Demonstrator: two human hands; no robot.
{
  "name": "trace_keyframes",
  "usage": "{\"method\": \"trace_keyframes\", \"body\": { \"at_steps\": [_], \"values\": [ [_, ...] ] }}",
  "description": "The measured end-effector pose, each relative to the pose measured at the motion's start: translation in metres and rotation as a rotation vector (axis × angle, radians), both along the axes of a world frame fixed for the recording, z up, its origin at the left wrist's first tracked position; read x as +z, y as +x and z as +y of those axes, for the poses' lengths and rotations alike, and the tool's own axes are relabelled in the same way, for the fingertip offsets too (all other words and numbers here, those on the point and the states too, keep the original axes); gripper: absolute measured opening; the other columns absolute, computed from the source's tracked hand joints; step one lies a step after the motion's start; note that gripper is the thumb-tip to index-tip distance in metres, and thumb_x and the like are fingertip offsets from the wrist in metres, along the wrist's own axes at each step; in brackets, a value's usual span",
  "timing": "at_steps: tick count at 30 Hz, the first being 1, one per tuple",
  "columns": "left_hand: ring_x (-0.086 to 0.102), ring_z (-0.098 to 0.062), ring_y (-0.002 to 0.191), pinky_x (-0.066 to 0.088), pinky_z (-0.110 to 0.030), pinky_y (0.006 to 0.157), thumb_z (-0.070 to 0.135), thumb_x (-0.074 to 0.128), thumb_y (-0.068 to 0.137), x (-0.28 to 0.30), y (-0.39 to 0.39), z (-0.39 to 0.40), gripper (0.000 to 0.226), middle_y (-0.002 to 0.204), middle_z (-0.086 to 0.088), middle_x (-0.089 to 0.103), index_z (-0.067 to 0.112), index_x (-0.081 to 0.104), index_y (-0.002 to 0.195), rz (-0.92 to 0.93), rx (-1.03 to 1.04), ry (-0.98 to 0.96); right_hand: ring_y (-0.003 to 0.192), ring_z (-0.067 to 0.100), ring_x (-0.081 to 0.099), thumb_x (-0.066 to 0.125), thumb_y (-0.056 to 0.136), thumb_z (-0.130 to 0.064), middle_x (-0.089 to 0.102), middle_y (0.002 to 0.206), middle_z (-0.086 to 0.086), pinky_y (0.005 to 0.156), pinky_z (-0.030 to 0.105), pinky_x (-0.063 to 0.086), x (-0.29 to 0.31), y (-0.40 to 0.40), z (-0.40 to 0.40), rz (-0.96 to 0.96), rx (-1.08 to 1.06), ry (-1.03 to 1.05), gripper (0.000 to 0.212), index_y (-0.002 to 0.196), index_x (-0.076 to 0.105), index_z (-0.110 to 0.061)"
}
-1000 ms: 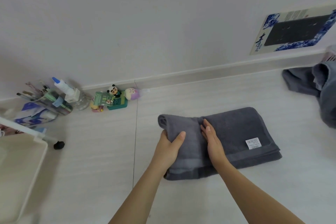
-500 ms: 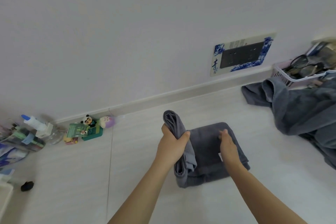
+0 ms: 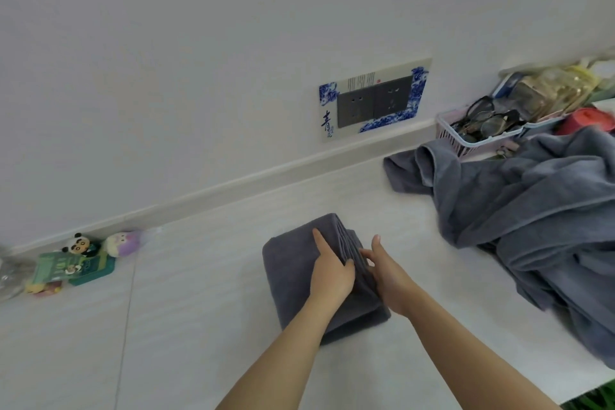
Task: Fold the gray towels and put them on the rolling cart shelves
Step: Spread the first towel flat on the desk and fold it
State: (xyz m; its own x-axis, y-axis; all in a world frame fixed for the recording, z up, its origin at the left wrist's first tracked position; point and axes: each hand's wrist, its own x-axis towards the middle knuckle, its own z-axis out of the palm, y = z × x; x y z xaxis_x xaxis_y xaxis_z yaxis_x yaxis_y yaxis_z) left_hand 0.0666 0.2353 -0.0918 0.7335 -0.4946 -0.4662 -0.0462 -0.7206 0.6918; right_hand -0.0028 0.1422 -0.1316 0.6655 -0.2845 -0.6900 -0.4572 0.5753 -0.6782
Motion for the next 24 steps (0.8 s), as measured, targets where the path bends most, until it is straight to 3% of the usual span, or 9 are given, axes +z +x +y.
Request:
{"method": "trace_keyframes", "body": {
  "at_steps": [4, 7, 9, 12, 15, 18, 20, 22, 24],
  "values": [
    [0.059, -0.012, 0.066, 0.048, -0.021, 0.056, 0.019, 0.037, 0.097, -0.005, 0.011, -0.002, 0.071, 0.079, 0.0, 0.064, 0.019, -0.011, 0.151, 0.194, -0.013, -0.011, 0.116, 0.017, 0.052, 0.043, 0.091, -0.057, 0.057, 0.128, 0.003, 0.1, 0.034, 0.041, 0.0, 0.0, 0.001, 0.036, 0.098, -0.287, 0.053, 0.128, 0.051, -0.02],
    [0.058, -0.009, 0.067, 0.044, -0.015, 0.057, 0.013, 0.03, 0.098, 0.002, 0.025, 0.01, 0.054, 0.083, -0.002, 0.065, 0.016, 0.018, 0.151, 0.202, 0.027, -0.102, 0.103, 0.012, 0.057, 0.061, 0.083, -0.052, 0.059, 0.12, -0.003, 0.083, 0.026, 0.047, -0.003, -0.001, 0.005, 0.043, 0.18, -0.539, 0.054, 0.125, 0.049, -0.021],
    [0.058, -0.009, 0.084, 0.043, -0.011, 0.073, 0.011, 0.032, 0.098, 0.005, 0.03, 0.025, 0.045, 0.099, 0.0, 0.063, 0.016, 0.04, 0.142, -0.003, 0.014, -0.095, 0.103, 0.013, 0.056, 0.066, 0.081, -0.05, 0.057, 0.119, -0.005, 0.078, 0.023, 0.047, -0.005, -0.002, 0.006, 0.039, 0.222, -0.593, 0.058, 0.128, 0.046, -0.022],
    [0.049, -0.01, 0.105, 0.034, -0.013, 0.089, 0.003, 0.041, 0.092, -0.003, 0.035, 0.053, 0.041, 0.112, 0.005, 0.051, 0.016, 0.058, 0.127, -0.495, -0.065, -0.035, 0.1, 0.011, 0.054, 0.066, 0.084, -0.04, 0.057, 0.119, -0.006, 0.079, 0.022, 0.045, -0.006, -0.002, 0.006, 0.021, 0.243, -0.632, 0.055, 0.13, 0.045, -0.021],
    [0.037, -0.026, 0.131, 0.027, -0.031, 0.11, 0.014, 0.04, 0.09, -0.029, 0.036, 0.068, 0.045, 0.139, -0.005, 0.043, 0.016, 0.053, 0.133, -0.712, -0.115, 0.04, 0.099, 0.01, 0.051, 0.061, 0.088, -0.036, 0.054, 0.117, -0.007, 0.076, 0.02, 0.043, -0.004, -0.002, 0.009, 0.014, 0.225, -0.596, 0.048, 0.13, 0.044, -0.021],
    [-0.007, -0.021, 0.146, -0.005, -0.042, 0.117, 0.05, 0.003, 0.091, -0.052, 0.032, 0.067, 0.064, 0.158, -0.001, 0.0, 0.03, 0.021, 0.149, -0.709, -0.266, 0.199, 0.1, 0.01, 0.052, 0.059, 0.087, -0.046, 0.053, 0.125, -0.006, 0.075, 0.019, 0.043, 0.001, -0.002, 0.012, 0.017, 0.188, -0.525, 0.054, 0.132, 0.043, -0.022],
    [-0.005, -0.022, 0.145, -0.001, -0.049, 0.117, 0.053, -0.001, 0.095, -0.061, 0.033, 0.062, 0.064, 0.158, -0.003, 0.006, 0.029, 0.023, 0.149, -0.756, -0.347, 0.261, 0.104, 0.011, 0.052, 0.062, 0.082, -0.053, 0.05, 0.124, -0.01, 0.077, 0.019, 0.042, 0.005, -0.003, 0.012, 0.021, 0.21, -0.531, 0.069, 0.137, 0.037, -0.021],
    [0.012, -0.029, 0.143, 0.012, -0.054, 0.11, 0.046, 0.012, 0.099, -0.067, 0.033, 0.06, 0.054, 0.154, -0.007, 0.028, 0.026, 0.033, 0.145, -0.781, -0.417, 0.316, 0.111, 0.013, 0.05, 0.068, 0.079, -0.048, 0.045, 0.124, -0.012, 0.08, 0.019, 0.042, 0.003, -0.004, 0.013, 0.04, 0.274, -0.58, 0.08, 0.141, 0.029, -0.018],
    [0.016, -0.03, 0.142, 0.015, -0.056, 0.107, 0.042, 0.025, 0.097, -0.076, 0.033, 0.062, 0.052, 0.153, -0.008, 0.031, 0.026, 0.031, 0.146, -0.826, -0.434, 0.31, 0.122, 0.018, 0.048, 0.07, 0.081, -0.039, 0.044, 0.136, -0.007, 0.09, 0.024, 0.044, -0.004, -0.007, 0.011, 0.067, 0.33, -0.672, 0.081, 0.144, 0.024, -0.017]
  ]
}}
